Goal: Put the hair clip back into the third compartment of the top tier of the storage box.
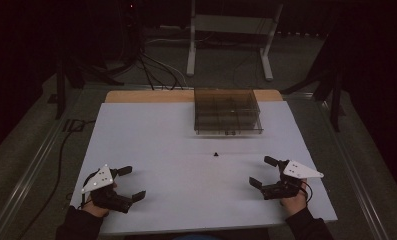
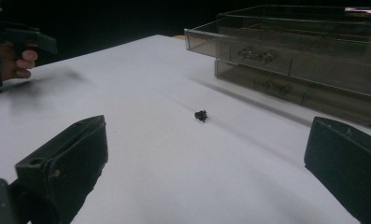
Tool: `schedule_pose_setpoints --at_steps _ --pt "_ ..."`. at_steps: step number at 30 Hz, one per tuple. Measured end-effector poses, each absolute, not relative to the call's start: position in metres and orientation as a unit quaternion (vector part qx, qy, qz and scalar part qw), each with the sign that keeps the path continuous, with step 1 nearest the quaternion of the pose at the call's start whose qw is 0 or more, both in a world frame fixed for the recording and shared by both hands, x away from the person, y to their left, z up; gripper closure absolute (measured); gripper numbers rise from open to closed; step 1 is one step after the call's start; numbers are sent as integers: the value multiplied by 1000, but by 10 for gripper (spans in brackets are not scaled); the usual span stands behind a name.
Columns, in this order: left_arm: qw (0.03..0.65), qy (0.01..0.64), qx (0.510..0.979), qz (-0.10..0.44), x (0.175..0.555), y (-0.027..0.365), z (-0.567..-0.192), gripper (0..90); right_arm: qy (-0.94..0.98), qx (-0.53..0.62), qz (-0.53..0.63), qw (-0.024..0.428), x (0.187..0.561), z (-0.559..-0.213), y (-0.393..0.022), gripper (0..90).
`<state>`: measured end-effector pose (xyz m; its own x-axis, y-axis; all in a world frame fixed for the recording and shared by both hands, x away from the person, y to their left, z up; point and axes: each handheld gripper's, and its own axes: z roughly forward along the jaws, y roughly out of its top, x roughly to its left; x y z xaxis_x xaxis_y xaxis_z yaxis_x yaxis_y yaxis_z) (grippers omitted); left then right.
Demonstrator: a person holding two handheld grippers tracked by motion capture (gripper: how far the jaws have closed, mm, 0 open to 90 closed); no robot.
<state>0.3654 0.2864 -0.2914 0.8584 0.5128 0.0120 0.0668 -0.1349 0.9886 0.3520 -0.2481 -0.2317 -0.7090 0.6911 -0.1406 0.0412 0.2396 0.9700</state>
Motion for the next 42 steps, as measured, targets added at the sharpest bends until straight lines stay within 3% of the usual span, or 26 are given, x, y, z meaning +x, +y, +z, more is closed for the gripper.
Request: schedule_pose_setpoints --at_steps 13,42 --pt "628 194 736 162 368 280 -283 5 728 247 572 285 353 -229 -242 0" --pt "619 143 758 147 399 241 -224 5 722 254 580 279 350 -227 -243 0"
